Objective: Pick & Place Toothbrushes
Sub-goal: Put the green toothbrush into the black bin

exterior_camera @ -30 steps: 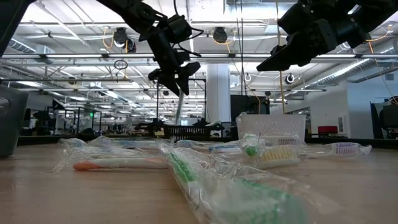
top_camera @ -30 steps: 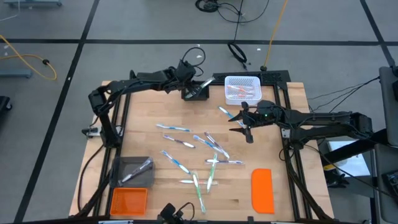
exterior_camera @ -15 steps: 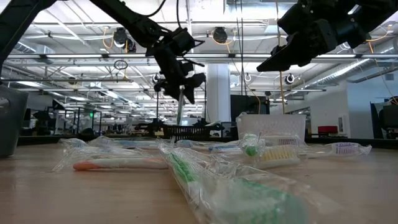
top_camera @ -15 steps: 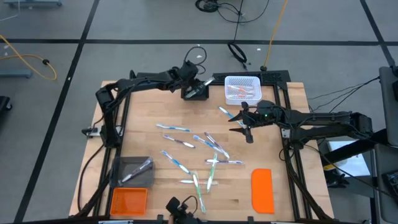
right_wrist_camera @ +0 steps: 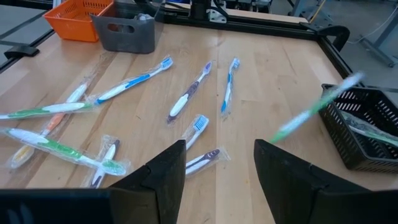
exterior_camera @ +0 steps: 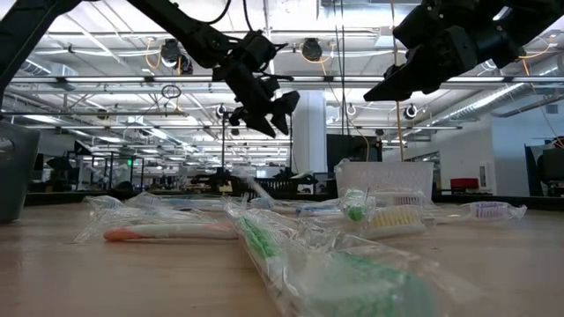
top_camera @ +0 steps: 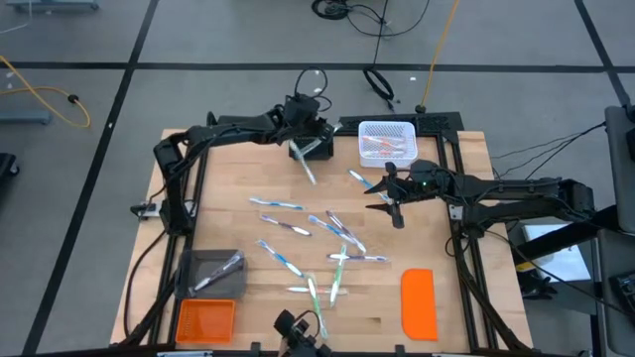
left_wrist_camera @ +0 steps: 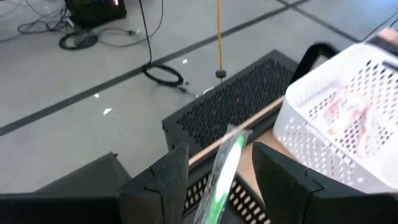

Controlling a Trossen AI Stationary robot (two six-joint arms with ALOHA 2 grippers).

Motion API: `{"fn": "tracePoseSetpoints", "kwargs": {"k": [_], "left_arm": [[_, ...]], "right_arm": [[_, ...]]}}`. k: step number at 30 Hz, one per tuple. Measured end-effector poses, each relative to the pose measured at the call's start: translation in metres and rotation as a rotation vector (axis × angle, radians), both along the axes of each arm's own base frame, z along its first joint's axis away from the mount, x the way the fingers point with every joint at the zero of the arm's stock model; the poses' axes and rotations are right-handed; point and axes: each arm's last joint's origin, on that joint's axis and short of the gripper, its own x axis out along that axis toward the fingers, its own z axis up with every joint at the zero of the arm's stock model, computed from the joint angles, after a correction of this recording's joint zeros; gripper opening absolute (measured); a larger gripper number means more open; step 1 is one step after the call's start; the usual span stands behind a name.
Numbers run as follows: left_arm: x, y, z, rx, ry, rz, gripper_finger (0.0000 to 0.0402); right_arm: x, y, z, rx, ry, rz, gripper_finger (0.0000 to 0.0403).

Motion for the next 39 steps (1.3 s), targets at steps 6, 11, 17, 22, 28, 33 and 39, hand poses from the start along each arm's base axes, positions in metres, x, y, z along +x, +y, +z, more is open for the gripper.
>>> {"fn": "tracePoseSetpoints", "kwargs": {"k": [6, 11, 17, 22, 28, 33, 39], "left_arm": [[-0.003, -0.009, -0.011, -0.042, 0.169, -0.136, 0.0179], [-0.008, -0.036, -0.014, -0.093, 0.362, -0.423, 0.0179], [-0.009, -0.078, -0.023, -0.007, 0.709, -0.702, 0.0179], [-0.003, -0.107, -0.025, 0.141, 0.904, -0.819, 0.0179], [0.004, -0.119, -0.038, 0.297, 0.977, -0.886, 0.0179], [0.002, -0.125, -0.056, 0.304, 1.068, -0.946, 0.0179], [-0.003, -0.125, -0.067, 0.303, 1.075, -0.955, 0.0179]], "right_arm": [[0.000, 0.000, -0.001, 0.005, 0.007, -0.001, 0.0180], [-0.001, 0.000, -0.001, 0.007, 0.014, -0.001, 0.0180], [0.000, 0.000, -0.001, 0.006, 0.012, -0.001, 0.0180], [0.000, 0.000, -0.001, 0.006, 0.011, -0.001, 0.0180], [0.000, 0.000, -0.001, 0.006, 0.007, -0.002, 0.0180], [0.000, 0.000, -0.001, 0.032, 0.008, -0.012, 0.0180], [0.000, 0.000, 0.000, 0.028, 0.005, -0.011, 0.0180]]}}
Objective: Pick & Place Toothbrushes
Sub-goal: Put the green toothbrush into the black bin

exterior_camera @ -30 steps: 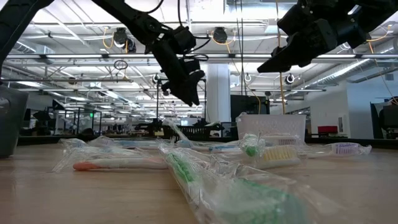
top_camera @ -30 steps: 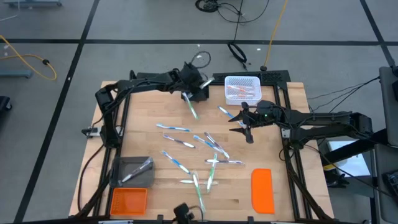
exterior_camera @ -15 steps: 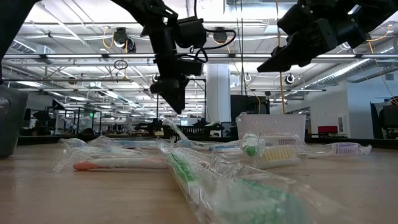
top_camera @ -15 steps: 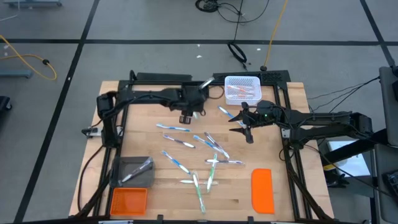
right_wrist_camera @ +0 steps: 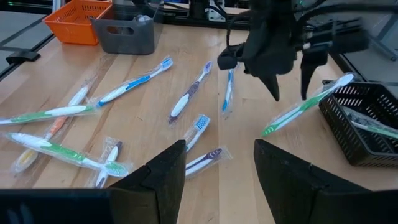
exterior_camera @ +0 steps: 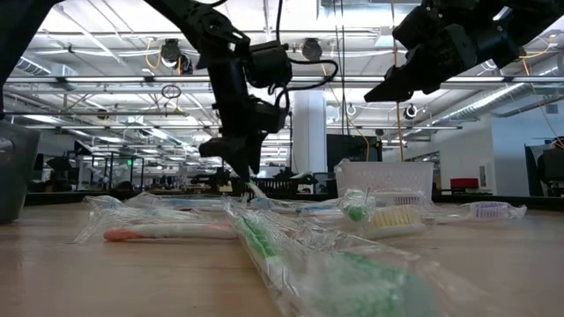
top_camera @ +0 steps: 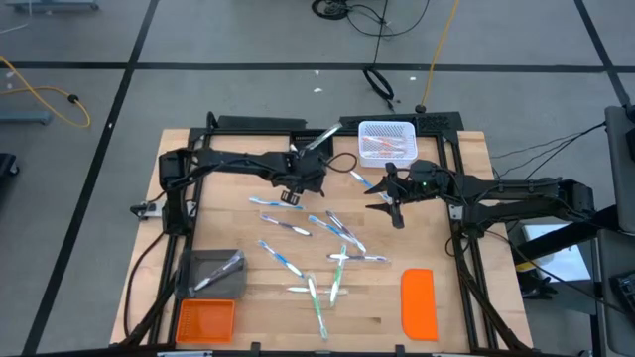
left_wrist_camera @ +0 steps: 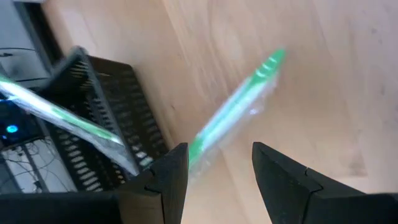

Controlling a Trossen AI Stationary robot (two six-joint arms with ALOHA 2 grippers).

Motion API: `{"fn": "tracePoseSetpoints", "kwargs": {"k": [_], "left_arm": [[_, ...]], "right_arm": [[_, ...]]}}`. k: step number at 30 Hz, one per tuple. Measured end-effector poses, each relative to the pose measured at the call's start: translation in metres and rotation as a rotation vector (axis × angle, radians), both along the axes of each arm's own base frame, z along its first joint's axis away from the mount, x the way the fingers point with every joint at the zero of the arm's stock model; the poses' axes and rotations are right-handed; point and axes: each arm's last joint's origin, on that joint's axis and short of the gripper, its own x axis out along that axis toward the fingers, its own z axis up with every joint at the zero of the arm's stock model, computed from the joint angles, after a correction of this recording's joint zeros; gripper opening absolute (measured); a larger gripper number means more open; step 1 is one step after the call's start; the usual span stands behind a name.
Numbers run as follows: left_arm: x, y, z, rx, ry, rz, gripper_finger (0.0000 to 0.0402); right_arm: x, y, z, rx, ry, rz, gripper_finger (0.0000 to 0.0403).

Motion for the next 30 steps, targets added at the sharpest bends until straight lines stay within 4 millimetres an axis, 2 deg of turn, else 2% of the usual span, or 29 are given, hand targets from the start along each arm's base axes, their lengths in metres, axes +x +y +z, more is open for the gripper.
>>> {"fn": "tracePoseSetpoints", "kwargs": {"k": [6, 16, 26, 30], "left_arm": [[-0.005, 0.003, -0.014, 0.037, -0.001, -0.005, 0.0179], [0.000, 0.007, -0.017, 0.058, -0.055, -0.038, 0.0179], [0.004, 0.011, -0.041, 0.029, -0.007, -0.038, 0.0179], [0.006, 0.011, -0.041, 0.044, -0.028, -0.027, 0.0161]], "right_arm": [[0.000, 0.000, 0.000, -0.001, -0.003, 0.000, 0.0180], [0.000, 0.000, 0.000, -0.001, -0.004, 0.000, 0.0180], [0.000, 0.000, 0.000, 0.000, -0.004, 0.000, 0.0180], [0.000, 0.000, 0.000, 0.000, -0.004, 0.000, 0.0180]]}}
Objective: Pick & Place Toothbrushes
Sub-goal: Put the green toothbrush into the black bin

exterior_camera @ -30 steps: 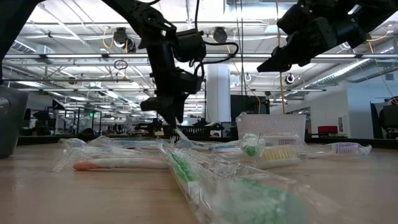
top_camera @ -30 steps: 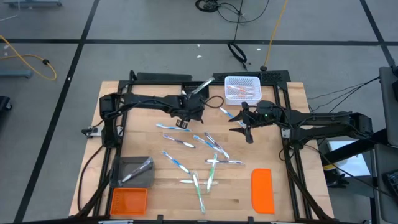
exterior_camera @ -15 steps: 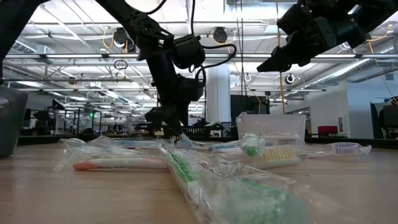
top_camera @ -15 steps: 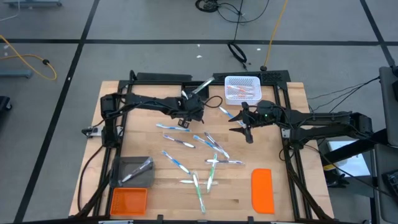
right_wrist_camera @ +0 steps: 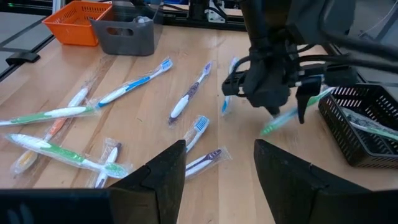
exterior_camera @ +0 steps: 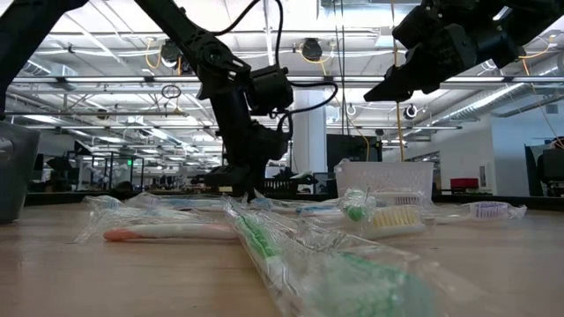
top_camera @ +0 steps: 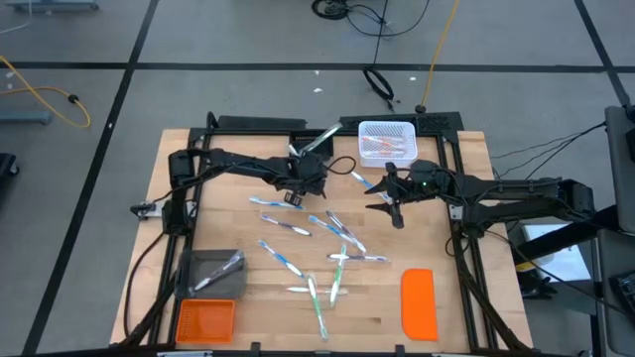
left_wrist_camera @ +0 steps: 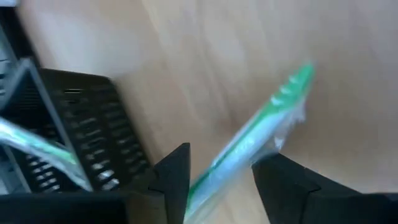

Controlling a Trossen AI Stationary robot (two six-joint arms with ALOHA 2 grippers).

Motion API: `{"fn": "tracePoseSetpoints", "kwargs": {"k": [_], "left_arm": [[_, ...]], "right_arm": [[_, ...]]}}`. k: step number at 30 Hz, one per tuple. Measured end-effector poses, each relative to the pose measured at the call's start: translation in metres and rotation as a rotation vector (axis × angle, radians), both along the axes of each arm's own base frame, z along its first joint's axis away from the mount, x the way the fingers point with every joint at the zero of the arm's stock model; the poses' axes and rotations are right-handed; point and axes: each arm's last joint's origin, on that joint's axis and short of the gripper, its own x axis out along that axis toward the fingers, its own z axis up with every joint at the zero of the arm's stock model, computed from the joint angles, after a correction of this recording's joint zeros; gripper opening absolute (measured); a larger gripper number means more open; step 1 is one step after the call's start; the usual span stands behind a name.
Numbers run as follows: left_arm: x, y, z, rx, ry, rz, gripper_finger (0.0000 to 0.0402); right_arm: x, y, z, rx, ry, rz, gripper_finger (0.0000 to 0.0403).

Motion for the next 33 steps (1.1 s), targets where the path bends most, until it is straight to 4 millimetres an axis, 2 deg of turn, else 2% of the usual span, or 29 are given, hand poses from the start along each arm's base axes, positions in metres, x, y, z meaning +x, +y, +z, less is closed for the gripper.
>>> {"fn": "tracePoseSetpoints", "kwargs": {"k": [8, 10, 15, 19, 26, 29, 33], "left_arm": [[0.000, 0.001, 0.005, 0.032, -0.020, 0.025, 0.0027], [0.001, 0.001, 0.005, 0.036, -0.026, 0.029, 0.0010], [0.002, 0.002, 0.009, 0.090, -0.011, 0.058, 0.0023], [0.005, 0.001, 0.018, 0.078, 0.009, 0.071, 0.0009], [0.015, -0.008, 0.051, 0.035, 0.030, 0.105, 0.0015], [0.025, -0.006, 0.067, 0.035, -0.061, 0.129, 0.0006], [0.033, 0.012, 0.081, -0.014, -0.252, 0.234, 0.0015]], "right_arm": [[0.000, 0.000, 0.000, 0.000, 0.000, 0.000, 0.0180], [0.000, 0.000, 0.000, 0.000, 0.000, 0.000, 0.0180], [0.000, 0.000, 0.000, 0.000, 0.000, 0.000, 0.0180], [0.000, 0.000, 0.000, 0.000, 0.000, 0.000, 0.0180], [0.000, 0.000, 0.000, 0.000, 0.000, 0.000, 0.0180], [0.000, 0.000, 0.000, 0.000, 0.000, 0.000, 0.0180], [0.000, 0.000, 0.000, 0.000, 0.000, 0.000, 0.0180]]}}
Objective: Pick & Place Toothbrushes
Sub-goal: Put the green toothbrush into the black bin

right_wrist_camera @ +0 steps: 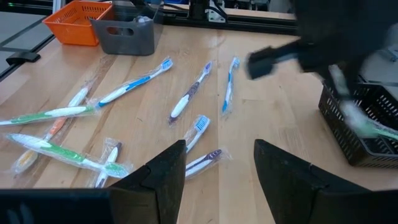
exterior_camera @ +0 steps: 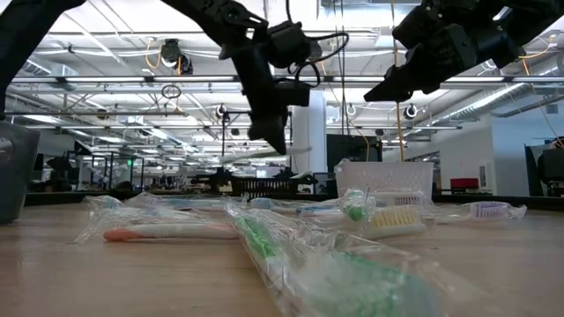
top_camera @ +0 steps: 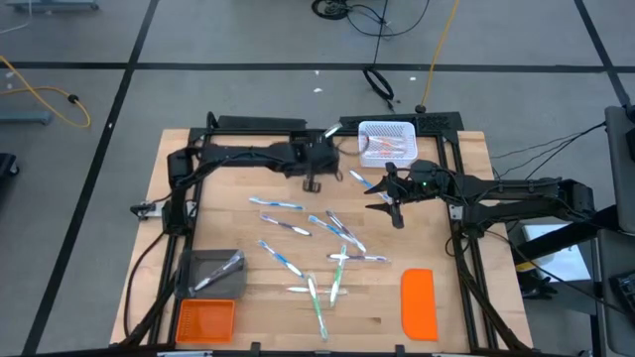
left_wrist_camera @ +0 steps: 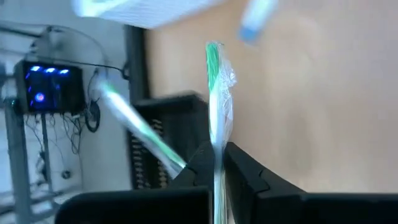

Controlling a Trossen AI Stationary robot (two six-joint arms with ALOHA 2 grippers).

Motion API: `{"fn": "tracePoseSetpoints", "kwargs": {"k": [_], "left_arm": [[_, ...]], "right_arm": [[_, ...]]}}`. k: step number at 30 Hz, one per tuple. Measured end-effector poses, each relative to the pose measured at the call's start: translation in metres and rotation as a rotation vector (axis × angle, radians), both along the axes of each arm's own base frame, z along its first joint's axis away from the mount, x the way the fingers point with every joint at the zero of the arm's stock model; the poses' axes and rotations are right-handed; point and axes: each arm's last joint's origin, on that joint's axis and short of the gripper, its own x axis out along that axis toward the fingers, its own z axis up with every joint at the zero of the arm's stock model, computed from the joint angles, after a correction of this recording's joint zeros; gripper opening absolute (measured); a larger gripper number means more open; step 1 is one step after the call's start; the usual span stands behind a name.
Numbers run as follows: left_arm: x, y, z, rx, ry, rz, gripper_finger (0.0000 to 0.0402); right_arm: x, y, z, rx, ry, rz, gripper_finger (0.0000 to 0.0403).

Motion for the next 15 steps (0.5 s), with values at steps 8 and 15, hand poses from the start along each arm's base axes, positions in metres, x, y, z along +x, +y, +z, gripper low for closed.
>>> {"fn": "tracePoseSetpoints", "kwargs": {"k": [8, 15], "left_arm": [[-0.005, 0.039, 0.007, -0.021, -0.181, 0.169, 0.0007], [-0.008, 0.067, 0.014, -0.104, -0.369, 0.236, 0.0009]], "right_arm": [[0.000, 0.000, 0.000, 0.000, 0.001, 0.000, 0.0180], [0.000, 0.000, 0.000, -0.002, 0.001, 0.001, 0.0180]]}}
